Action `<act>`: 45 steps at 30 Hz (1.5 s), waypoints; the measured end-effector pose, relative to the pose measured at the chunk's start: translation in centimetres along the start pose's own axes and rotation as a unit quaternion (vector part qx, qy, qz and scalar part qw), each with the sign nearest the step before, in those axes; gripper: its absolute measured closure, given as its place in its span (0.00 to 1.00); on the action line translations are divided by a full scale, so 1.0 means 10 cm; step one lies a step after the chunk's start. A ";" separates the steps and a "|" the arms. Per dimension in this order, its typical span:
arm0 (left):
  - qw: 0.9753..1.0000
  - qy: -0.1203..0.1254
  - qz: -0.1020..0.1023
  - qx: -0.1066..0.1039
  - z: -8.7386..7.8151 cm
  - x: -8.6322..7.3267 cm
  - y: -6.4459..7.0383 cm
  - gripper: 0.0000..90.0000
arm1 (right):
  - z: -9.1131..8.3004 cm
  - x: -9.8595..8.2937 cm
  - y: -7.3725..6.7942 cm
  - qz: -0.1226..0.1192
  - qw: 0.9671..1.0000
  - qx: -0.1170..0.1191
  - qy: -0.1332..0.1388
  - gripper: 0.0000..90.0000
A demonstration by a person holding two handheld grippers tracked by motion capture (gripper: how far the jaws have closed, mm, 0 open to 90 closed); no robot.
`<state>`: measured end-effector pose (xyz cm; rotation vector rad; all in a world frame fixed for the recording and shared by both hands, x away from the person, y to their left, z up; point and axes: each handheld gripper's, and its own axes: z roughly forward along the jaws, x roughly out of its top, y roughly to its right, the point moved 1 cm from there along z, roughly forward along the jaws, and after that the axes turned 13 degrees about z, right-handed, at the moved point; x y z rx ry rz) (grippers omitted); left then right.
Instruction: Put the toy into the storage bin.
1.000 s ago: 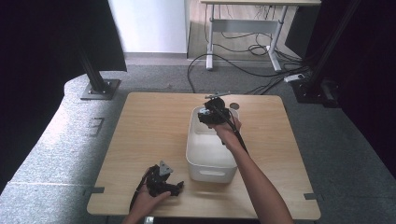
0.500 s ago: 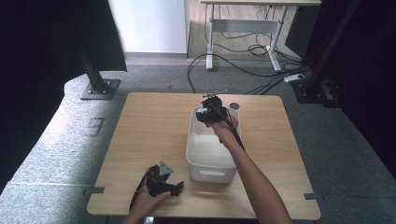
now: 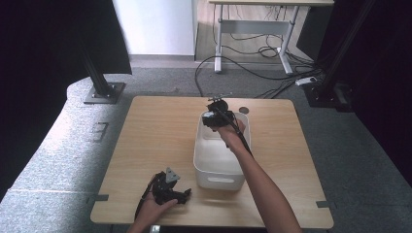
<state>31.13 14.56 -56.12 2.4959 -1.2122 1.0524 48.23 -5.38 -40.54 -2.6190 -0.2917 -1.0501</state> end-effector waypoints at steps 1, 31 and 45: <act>1.000 0.000 0.000 0.000 0.00 0.00 0.00 0.07 | 0.01 0.00 0.00 0.000 1.000 0.000 -0.001 0.56; 1.000 0.000 0.000 0.000 0.00 0.00 0.00 0.07 | 0.38 -0.12 0.05 0.007 0.998 -0.017 -0.053 0.56; 1.000 0.000 0.000 0.000 0.00 0.00 0.00 0.07 | 0.55 -0.19 0.12 0.009 0.996 -0.035 -0.085 0.56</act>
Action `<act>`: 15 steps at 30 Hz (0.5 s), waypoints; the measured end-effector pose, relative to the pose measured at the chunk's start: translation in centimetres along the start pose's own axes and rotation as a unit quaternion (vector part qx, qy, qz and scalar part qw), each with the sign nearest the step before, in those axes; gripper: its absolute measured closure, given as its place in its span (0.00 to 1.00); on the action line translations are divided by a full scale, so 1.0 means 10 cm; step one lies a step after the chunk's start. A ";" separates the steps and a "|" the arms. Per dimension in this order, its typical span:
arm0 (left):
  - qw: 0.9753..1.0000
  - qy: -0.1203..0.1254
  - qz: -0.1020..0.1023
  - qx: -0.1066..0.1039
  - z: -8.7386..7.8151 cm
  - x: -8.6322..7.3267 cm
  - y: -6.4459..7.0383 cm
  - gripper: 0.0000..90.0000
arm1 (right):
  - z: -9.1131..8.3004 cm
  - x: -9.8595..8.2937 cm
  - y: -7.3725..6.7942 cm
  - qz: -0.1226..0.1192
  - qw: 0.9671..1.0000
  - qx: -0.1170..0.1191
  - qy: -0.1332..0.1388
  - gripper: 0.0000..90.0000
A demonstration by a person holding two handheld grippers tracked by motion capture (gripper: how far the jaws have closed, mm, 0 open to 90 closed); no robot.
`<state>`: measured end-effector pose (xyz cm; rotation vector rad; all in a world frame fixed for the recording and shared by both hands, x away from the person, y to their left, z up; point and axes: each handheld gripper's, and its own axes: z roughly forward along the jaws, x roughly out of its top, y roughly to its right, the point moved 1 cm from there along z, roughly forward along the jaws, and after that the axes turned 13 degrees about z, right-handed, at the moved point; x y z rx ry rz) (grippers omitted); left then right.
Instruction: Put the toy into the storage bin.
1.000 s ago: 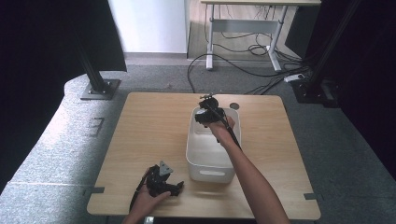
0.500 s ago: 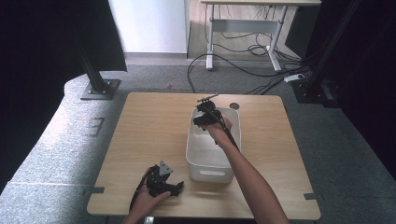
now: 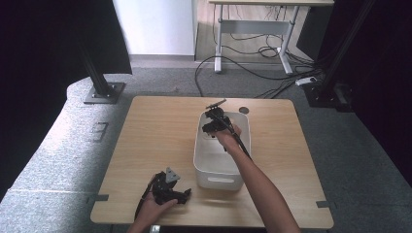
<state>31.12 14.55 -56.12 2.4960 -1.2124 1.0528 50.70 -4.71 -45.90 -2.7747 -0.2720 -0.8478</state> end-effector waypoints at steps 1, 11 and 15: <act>1.000 0.000 0.000 0.000 0.00 0.00 0.00 0.07 | 0.01 -0.01 0.00 0.000 1.000 -0.001 -0.003 0.56; 1.000 0.000 0.002 -0.001 0.00 0.00 0.00 0.07 | 0.11 -0.05 0.00 0.000 1.000 -0.002 -0.029 0.56; 1.000 0.001 0.002 -0.001 0.00 0.00 0.00 0.07 | 0.13 -0.04 0.01 -0.003 0.999 -0.006 -0.039 0.56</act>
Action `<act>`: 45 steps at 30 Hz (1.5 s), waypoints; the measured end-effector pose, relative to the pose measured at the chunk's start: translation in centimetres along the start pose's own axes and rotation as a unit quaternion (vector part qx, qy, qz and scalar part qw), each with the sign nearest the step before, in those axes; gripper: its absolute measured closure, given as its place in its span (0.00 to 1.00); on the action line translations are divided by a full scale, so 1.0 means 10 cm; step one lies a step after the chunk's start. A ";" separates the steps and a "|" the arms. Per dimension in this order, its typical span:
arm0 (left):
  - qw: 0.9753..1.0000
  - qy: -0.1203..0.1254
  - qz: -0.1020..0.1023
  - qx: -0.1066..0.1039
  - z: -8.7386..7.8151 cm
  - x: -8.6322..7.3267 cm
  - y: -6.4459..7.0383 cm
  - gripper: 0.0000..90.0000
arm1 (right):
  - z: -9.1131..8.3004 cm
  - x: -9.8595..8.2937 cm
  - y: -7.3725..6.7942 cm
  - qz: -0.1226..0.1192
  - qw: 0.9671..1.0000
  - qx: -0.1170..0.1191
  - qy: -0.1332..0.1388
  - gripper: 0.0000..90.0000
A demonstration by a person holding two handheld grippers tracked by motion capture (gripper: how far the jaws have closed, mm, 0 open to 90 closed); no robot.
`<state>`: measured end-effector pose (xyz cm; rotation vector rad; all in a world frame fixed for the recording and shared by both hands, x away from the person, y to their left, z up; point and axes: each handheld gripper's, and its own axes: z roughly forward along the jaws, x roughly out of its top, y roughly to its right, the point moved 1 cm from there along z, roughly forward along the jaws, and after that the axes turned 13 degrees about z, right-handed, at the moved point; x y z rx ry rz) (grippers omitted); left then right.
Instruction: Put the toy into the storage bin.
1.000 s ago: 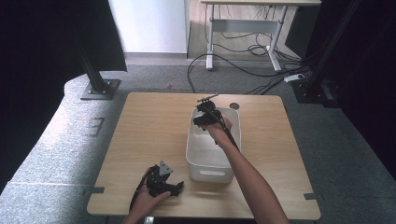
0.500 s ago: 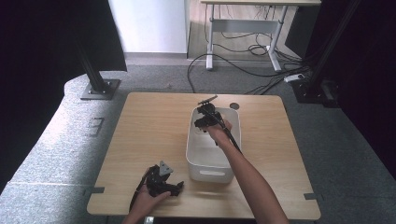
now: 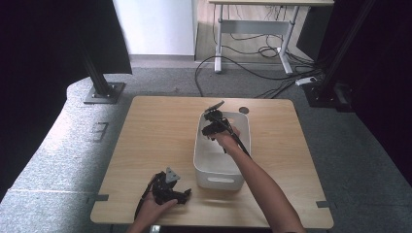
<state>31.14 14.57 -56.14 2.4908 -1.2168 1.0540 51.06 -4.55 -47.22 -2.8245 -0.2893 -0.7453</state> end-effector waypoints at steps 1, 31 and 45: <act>1.000 0.000 0.000 0.000 0.00 0.00 0.00 0.07 | 0.00 0.01 0.01 0.000 1.000 -0.002 -0.002 0.56; 1.000 0.000 0.002 -0.001 -0.01 -0.01 0.01 0.07 | 0.30 -0.14 -0.02 0.004 0.998 -0.009 -0.057 0.55; 1.000 0.001 0.003 -0.001 -0.01 -0.01 0.01 0.07 | 0.37 -0.18 -0.02 -0.002 0.997 -0.010 -0.072 0.55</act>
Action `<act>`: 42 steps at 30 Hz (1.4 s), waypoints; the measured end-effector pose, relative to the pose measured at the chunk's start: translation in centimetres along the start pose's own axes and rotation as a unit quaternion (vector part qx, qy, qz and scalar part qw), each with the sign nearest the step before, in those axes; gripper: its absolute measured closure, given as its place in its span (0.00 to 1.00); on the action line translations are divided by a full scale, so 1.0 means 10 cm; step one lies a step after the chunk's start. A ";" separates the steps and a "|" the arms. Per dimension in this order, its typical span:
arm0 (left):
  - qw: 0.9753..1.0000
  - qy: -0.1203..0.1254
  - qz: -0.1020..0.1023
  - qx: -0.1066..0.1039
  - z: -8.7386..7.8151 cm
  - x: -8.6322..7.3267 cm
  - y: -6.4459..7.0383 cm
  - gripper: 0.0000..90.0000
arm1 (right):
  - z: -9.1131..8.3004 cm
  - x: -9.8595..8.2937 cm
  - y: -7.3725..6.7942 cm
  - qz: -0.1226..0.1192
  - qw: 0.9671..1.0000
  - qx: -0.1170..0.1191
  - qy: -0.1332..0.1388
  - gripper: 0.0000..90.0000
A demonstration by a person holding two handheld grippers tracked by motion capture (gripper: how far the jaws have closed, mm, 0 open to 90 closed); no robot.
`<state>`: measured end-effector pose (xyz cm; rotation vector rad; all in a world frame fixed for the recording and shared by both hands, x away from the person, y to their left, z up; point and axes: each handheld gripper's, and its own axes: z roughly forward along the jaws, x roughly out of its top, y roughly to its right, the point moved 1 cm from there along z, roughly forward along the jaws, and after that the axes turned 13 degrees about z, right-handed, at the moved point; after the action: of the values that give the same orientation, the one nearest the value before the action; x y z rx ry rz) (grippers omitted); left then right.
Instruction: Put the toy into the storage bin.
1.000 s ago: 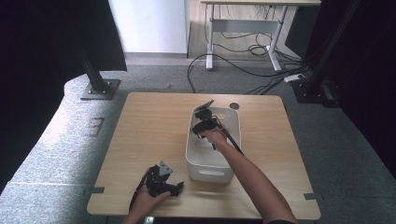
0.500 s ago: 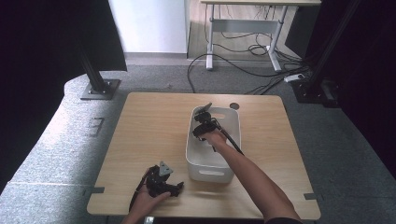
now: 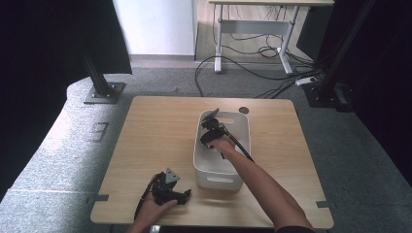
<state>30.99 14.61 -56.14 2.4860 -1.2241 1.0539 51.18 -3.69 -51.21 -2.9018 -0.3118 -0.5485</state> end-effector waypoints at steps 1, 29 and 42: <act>1.000 0.000 0.000 0.000 0.00 0.00 0.00 0.07 | 0.01 0.00 0.00 0.000 1.000 -0.002 -0.001 0.55; 1.000 0.000 -0.001 0.000 0.00 0.00 0.00 0.07 | -0.10 0.00 0.00 -0.005 1.000 -0.026 0.017 0.52; 1.000 0.000 0.000 0.000 0.00 0.00 0.00 0.07 | -0.37 -0.06 0.10 -0.008 0.999 0.019 0.033 0.45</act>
<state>30.96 14.60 -56.14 2.4867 -1.2233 1.0536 49.60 -5.49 -48.13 -2.8410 -0.3333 -0.6316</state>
